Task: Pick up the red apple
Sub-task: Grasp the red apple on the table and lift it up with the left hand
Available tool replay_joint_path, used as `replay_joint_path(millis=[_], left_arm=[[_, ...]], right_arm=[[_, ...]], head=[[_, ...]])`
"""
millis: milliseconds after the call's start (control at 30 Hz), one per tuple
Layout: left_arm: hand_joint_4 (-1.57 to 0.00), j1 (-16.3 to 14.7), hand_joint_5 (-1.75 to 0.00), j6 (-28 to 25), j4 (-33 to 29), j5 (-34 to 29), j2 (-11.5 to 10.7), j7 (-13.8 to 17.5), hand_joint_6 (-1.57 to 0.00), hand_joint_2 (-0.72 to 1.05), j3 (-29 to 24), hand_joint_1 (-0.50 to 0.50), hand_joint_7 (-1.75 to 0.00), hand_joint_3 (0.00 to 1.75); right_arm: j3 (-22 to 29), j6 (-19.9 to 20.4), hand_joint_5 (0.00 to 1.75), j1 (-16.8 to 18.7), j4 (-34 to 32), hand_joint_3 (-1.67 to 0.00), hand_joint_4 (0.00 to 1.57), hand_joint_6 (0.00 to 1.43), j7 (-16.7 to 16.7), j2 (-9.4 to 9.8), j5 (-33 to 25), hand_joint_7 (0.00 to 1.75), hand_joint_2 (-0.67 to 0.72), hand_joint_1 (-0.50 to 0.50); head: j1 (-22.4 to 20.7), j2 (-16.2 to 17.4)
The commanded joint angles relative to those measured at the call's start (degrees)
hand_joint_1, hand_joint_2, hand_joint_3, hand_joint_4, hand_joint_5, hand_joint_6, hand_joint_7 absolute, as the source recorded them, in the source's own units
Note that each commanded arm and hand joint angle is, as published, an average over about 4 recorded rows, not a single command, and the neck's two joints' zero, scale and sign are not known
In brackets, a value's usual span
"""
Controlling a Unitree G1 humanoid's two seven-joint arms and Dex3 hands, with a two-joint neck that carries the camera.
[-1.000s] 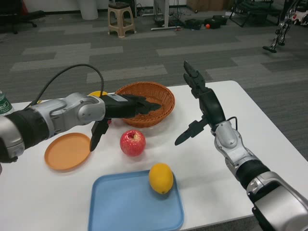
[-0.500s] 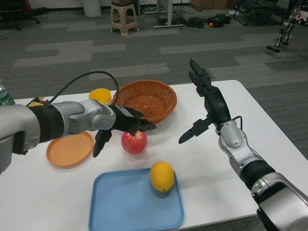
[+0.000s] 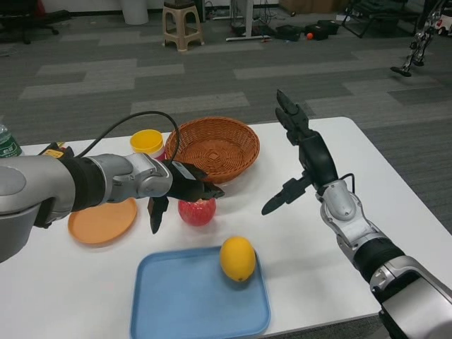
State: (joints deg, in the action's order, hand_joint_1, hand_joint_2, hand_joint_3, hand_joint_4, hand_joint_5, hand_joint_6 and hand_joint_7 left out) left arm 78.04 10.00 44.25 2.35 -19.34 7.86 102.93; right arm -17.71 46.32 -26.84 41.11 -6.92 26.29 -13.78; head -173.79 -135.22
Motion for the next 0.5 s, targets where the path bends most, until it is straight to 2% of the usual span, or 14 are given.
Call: replay_joint_path(millis=[33, 367, 500], left_arm=[[0.0, 0.71, 0.0, 0.18, 2.13, -0.79, 1.37, -0.63, 0.0, 0.34, 1.33, -0.5, 0.0, 0.0], [0.0, 0.43, 0.0, 0.31, 4.51, -2.44, 2.27, -1.8, 0.0, 0.32, 3.51, -0.5, 0.0, 0.02], [0.0, 0.1, 0.0, 0.38, 4.7, -2.88, 2.47, -2.02, 0.0, 0.25, 3.77, -0.5, 0.0, 0.04]], right_arm=[[-0.39, 0.53, 0.0, -0.58, 0.64, -0.08, 0.0, 0.0, -0.29, 0.19, -0.54, 0.07, 0.22, -0.5], [-0.92, 0.53, 0.0, -0.58, 0.93, -0.08, 0.0, 0.0, -0.37, 0.08, -0.54, 0.07, 0.22, -0.5], [-1.23, 0.53, 0.0, -0.58, 1.08, -0.08, 0.0, 0.0, -0.37, 0.17, -0.54, 0.07, 0.23, -0.5]], head=[[-0.26, -0.06], [-0.39, 0.81], [-0.35, 1.54]])
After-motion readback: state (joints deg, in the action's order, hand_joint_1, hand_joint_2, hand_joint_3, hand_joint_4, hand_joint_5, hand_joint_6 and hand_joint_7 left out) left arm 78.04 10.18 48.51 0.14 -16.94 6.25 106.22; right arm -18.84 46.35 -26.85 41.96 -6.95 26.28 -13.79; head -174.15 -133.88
